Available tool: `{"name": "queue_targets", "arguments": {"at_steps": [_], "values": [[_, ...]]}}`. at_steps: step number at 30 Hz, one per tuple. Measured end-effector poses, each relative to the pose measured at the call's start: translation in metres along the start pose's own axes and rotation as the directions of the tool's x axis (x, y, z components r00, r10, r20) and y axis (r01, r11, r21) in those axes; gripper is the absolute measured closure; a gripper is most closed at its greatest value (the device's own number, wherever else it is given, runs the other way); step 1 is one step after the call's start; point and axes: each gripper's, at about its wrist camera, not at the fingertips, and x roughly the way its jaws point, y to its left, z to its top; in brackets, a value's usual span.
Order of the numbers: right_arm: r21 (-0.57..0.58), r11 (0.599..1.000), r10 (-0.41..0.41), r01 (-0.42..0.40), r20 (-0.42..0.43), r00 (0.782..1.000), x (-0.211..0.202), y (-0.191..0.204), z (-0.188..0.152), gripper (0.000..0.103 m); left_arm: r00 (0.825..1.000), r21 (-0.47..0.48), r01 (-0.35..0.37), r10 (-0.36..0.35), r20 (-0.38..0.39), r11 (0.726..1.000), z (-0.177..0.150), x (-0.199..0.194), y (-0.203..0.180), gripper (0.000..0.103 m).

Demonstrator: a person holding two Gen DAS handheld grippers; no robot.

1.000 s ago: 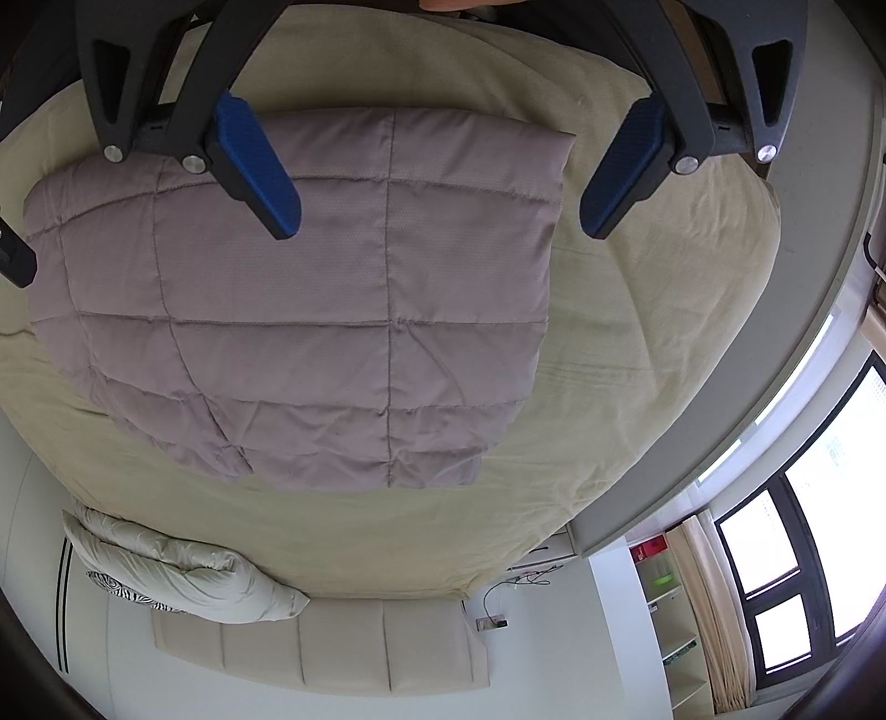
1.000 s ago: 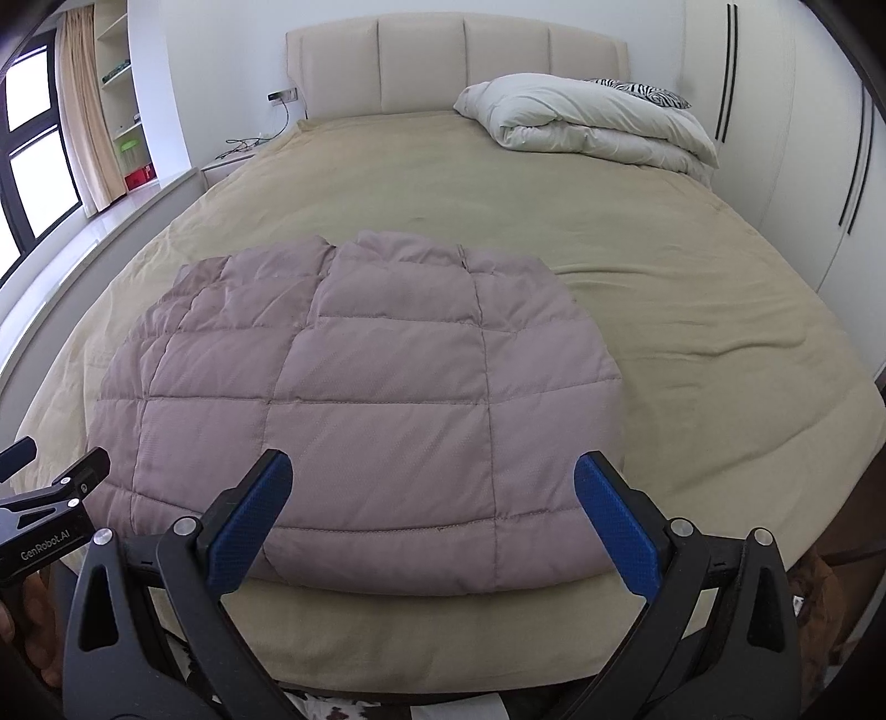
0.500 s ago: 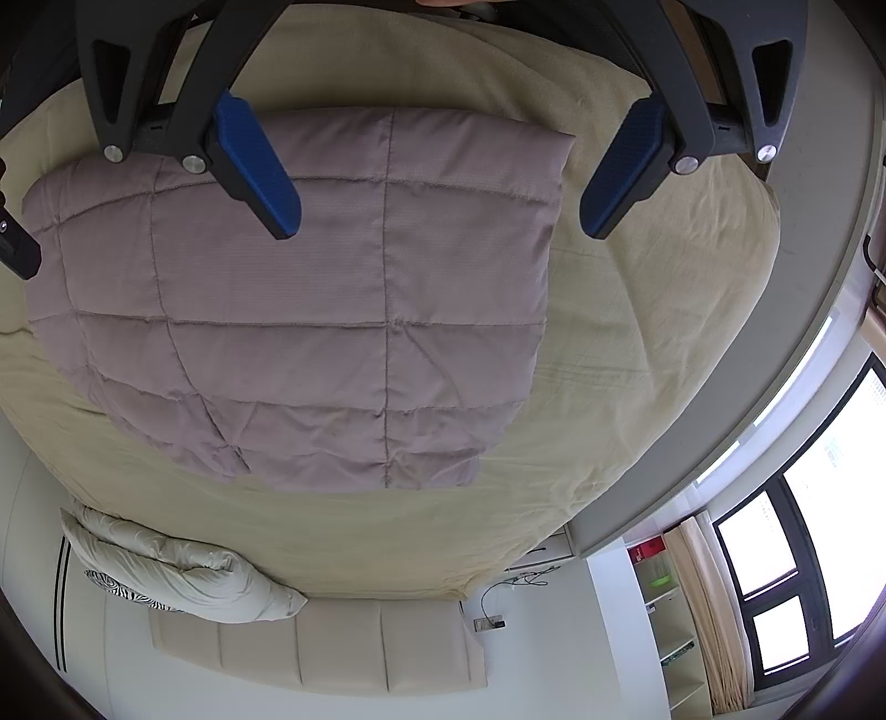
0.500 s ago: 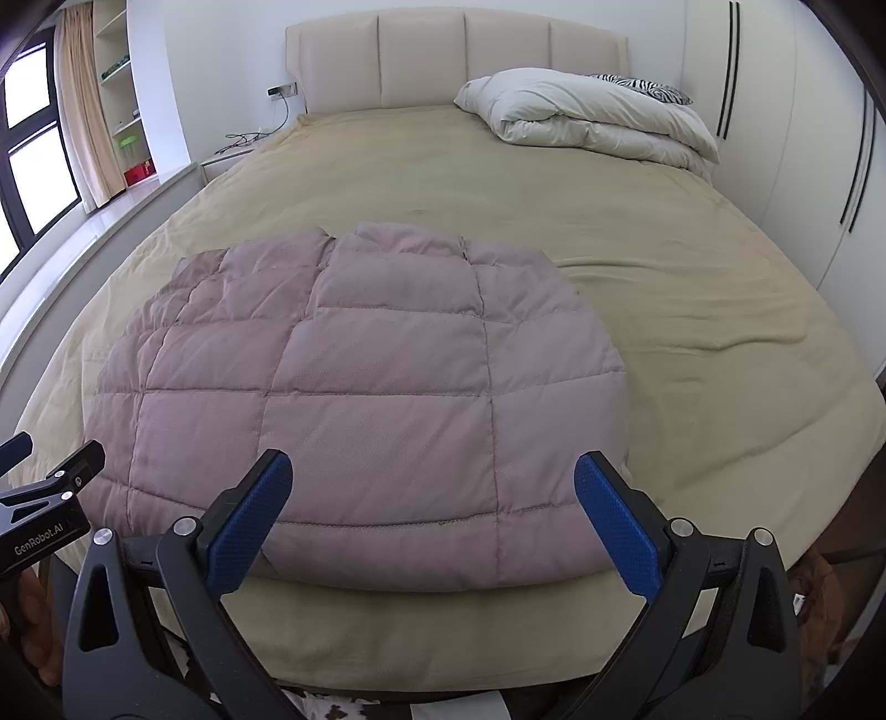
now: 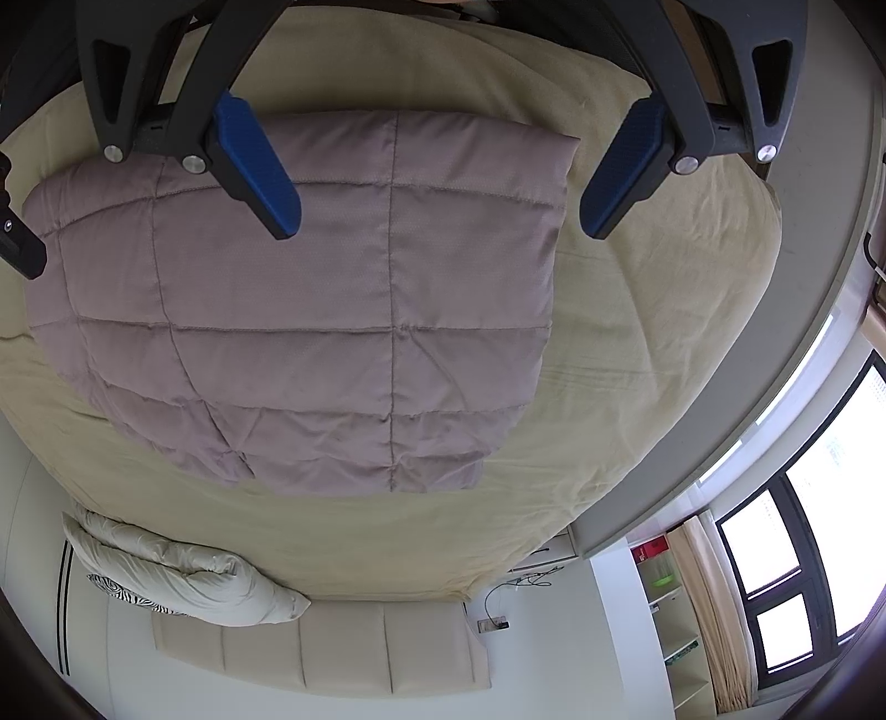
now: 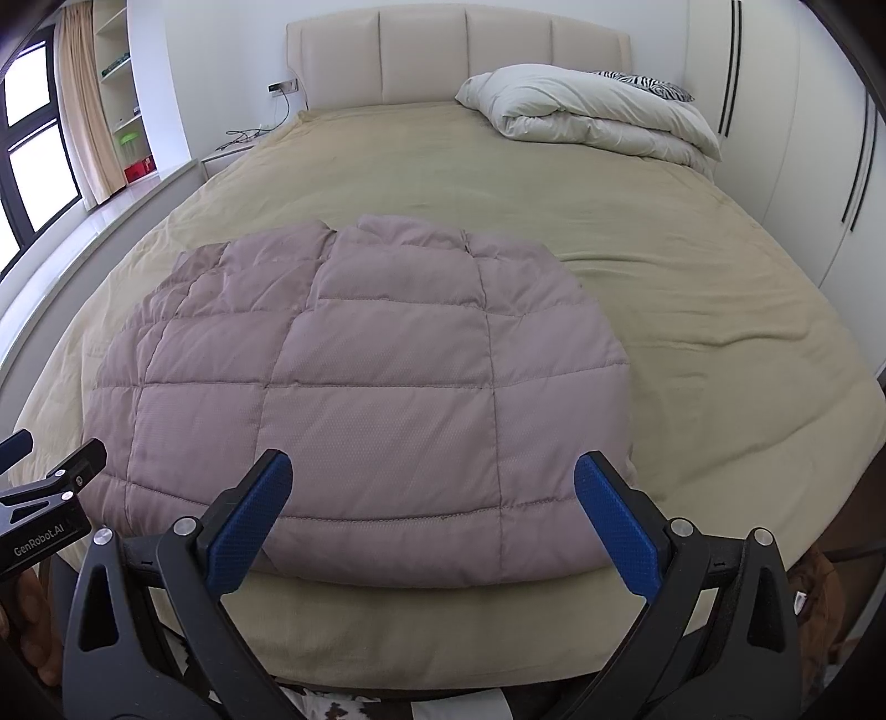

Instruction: Fold large clothes

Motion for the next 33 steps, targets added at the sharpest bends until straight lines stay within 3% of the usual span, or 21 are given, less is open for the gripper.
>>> {"name": "queue_targets", "arguments": {"at_steps": [33], "values": [[-0.002,1.0,-0.003,0.003,-0.006,1.0,0.002,0.0006,-0.0043,0.0,1.0,0.012,0.005,-0.005,-0.004,1.0,-0.0038,0.0015,-0.003,0.0]]}}
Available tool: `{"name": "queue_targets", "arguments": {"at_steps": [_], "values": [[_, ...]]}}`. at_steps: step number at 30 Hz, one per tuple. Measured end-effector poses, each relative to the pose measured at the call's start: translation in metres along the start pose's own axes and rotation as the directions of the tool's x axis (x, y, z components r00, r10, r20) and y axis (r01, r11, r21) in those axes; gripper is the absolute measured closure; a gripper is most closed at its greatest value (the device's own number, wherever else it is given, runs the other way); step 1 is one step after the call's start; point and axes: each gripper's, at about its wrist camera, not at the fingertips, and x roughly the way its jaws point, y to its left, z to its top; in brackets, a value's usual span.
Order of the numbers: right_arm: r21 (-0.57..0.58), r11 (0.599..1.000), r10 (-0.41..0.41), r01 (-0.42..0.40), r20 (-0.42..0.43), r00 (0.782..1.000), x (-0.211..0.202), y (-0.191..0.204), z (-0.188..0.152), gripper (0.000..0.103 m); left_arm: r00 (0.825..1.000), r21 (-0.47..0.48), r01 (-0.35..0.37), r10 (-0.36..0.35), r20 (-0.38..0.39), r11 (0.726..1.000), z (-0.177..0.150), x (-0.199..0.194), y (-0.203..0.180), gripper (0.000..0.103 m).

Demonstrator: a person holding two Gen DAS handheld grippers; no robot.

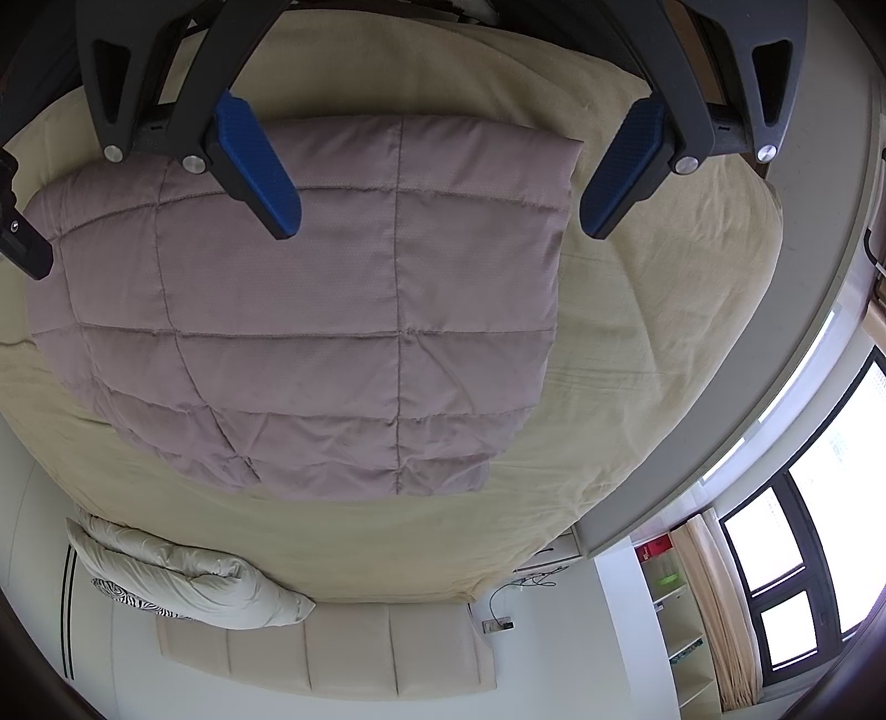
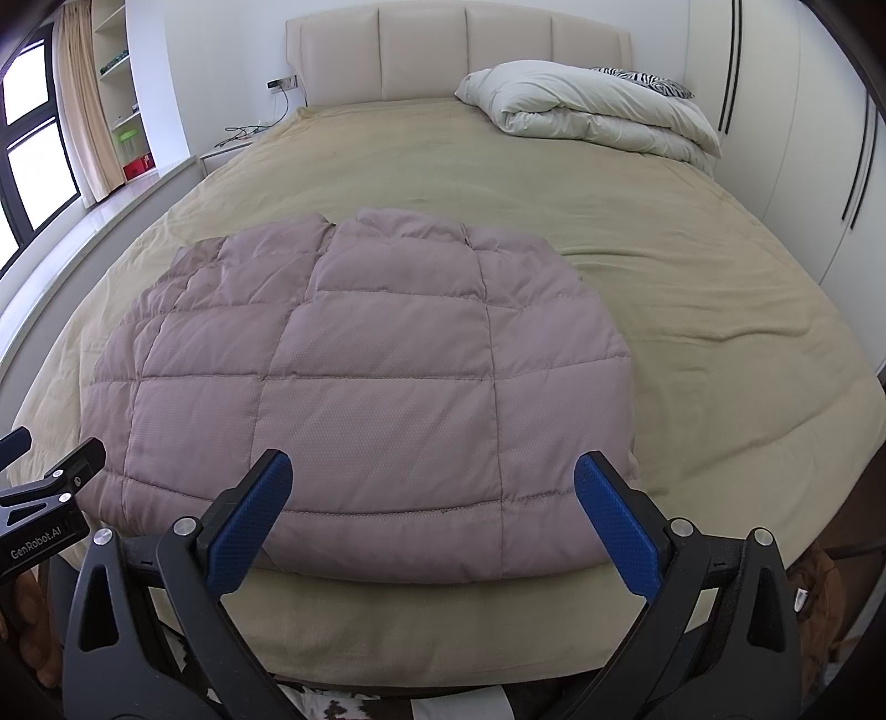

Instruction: Fold large clothes

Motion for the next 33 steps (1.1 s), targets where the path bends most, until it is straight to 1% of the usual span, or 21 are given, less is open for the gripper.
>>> {"name": "queue_targets", "arguments": {"at_steps": [33], "values": [[0.001,1.0,0.001,-0.001,-0.005,1.0,0.001,-0.0013,-0.0024,0.0,1.0,0.004,0.001,-0.001,0.003,1.0,-0.0001,-0.0045,-0.0037,0.0]]}}
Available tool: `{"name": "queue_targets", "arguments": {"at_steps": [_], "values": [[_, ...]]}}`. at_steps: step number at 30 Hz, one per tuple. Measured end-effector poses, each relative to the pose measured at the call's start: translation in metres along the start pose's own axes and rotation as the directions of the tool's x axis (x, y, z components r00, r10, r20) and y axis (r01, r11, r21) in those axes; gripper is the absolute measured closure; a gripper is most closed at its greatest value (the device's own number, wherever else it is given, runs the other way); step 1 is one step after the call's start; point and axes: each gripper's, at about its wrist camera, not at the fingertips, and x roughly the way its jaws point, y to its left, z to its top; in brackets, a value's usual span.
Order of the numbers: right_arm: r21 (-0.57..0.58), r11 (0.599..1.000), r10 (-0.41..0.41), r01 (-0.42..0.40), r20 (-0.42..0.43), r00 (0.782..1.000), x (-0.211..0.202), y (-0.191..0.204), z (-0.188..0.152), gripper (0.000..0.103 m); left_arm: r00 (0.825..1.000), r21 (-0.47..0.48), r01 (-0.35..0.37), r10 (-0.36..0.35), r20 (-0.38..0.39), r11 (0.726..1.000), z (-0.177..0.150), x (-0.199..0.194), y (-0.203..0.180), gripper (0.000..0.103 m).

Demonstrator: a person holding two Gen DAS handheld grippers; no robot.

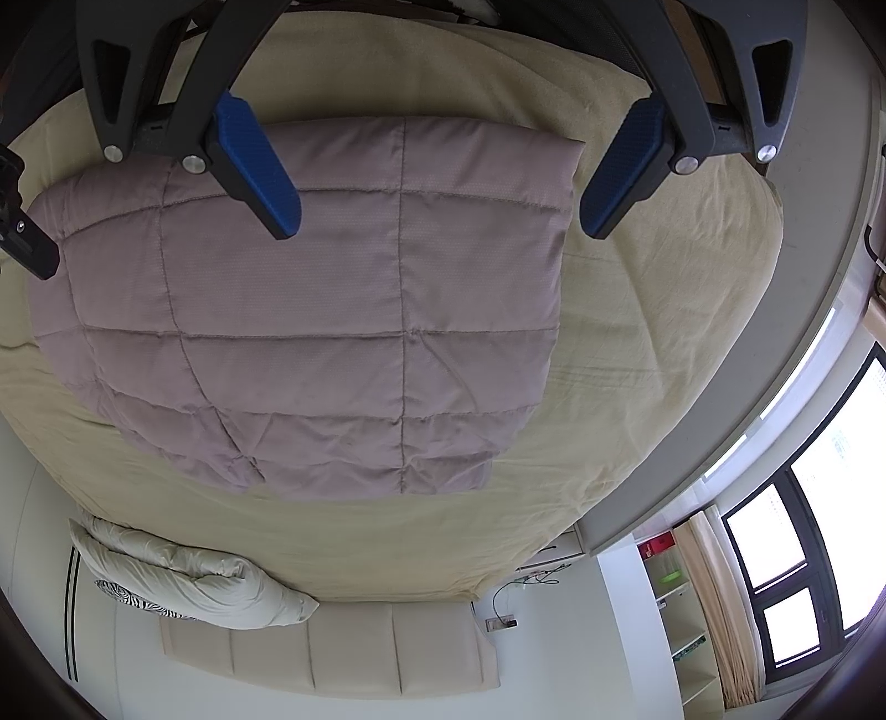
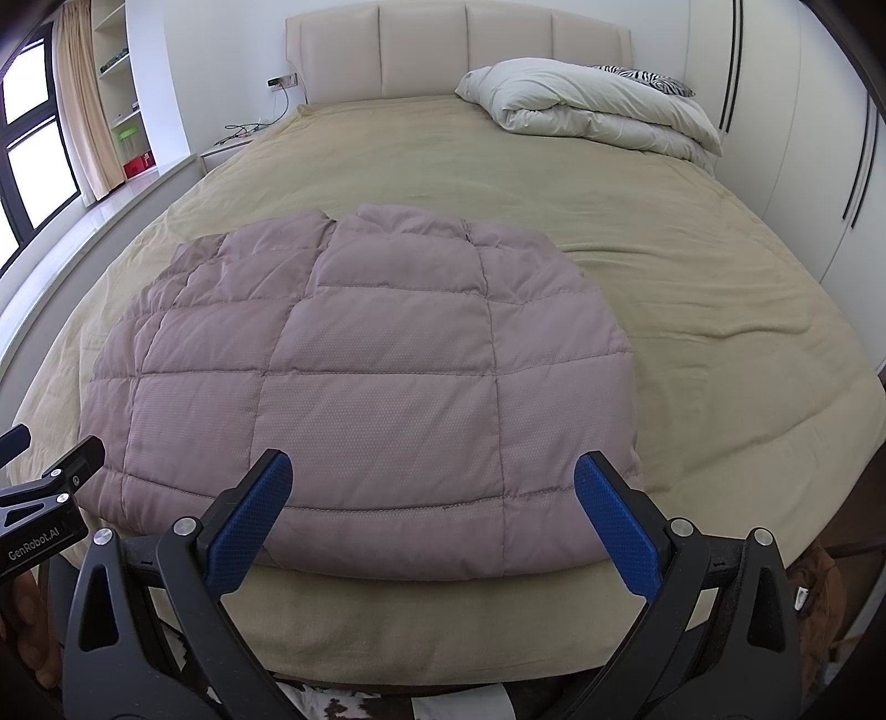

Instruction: Fold large clothes

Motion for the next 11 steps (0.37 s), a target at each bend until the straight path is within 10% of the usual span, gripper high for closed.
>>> {"name": "queue_targets", "arguments": {"at_steps": [11], "values": [[-0.001,1.0,0.0,0.0,-0.002,1.0,-0.0002,0.0001,-0.0003,0.0,1.0,0.008,-0.005,0.005,0.029,1.0,0.0003,-0.0052,-0.0019,0.0]]}}
